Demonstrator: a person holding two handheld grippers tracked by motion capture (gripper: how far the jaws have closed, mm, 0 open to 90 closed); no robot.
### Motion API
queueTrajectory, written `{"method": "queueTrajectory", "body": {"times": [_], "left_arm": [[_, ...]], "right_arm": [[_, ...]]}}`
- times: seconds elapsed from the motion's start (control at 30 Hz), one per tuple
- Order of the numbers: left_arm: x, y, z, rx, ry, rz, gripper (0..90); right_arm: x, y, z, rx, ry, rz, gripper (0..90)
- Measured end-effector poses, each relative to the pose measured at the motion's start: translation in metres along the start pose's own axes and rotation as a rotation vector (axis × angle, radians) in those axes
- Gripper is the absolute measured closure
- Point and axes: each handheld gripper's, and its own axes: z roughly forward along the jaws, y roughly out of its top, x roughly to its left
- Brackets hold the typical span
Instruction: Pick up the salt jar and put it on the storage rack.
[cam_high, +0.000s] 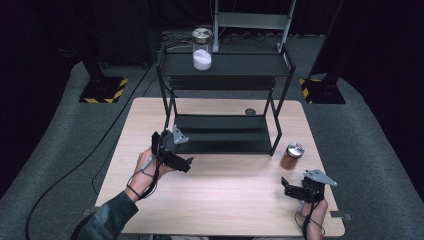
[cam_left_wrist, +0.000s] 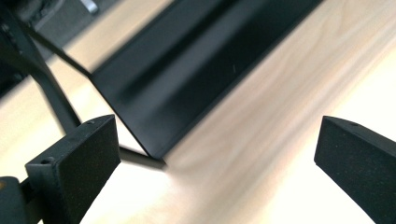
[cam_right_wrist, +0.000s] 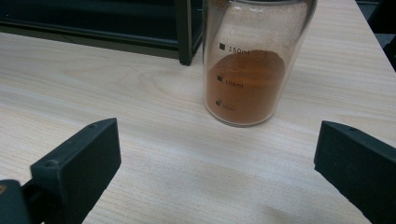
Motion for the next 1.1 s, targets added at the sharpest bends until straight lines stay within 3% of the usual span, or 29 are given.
{"method": "queueTrajectory", "body": {"times": [0.1, 0.33, 0.4, 0.5, 0.77, 1.1], "left_arm": [[-0.016, -0.024, 0.015, 0.016, 0.029, -0.025, 0.0], [-0.033, -0.064, 0.033, 0.018, 0.020, -0.109, 0.0], [-0.037, -0.068, 0.035, 0.026, 0.026, -0.114, 0.0], [-0.039, -0.078, 0.039, 0.025, 0.023, -0.158, 0.0], [-0.049, -0.088, 0.048, 0.040, 0.033, -0.168, 0.0], [-0.050, -0.096, 0.054, 0.035, 0.026, -0.207, 0.0]], "right_arm": [[0.000, 0.000, 0.000, 0.000, -0.001, 0.001, 0.0], [0.001, 0.001, 0.001, 0.005, -0.003, -0.004, 0.0], [0.001, 0.002, 0.001, 0.008, -0.004, -0.008, 0.0], [0.002, 0.002, 0.001, 0.011, -0.006, -0.009, 0.0], [0.003, 0.002, 0.001, 0.012, -0.013, -0.008, 0.0], [0.006, 0.004, 0.002, 0.022, -0.020, -0.023, 0.0]]}}
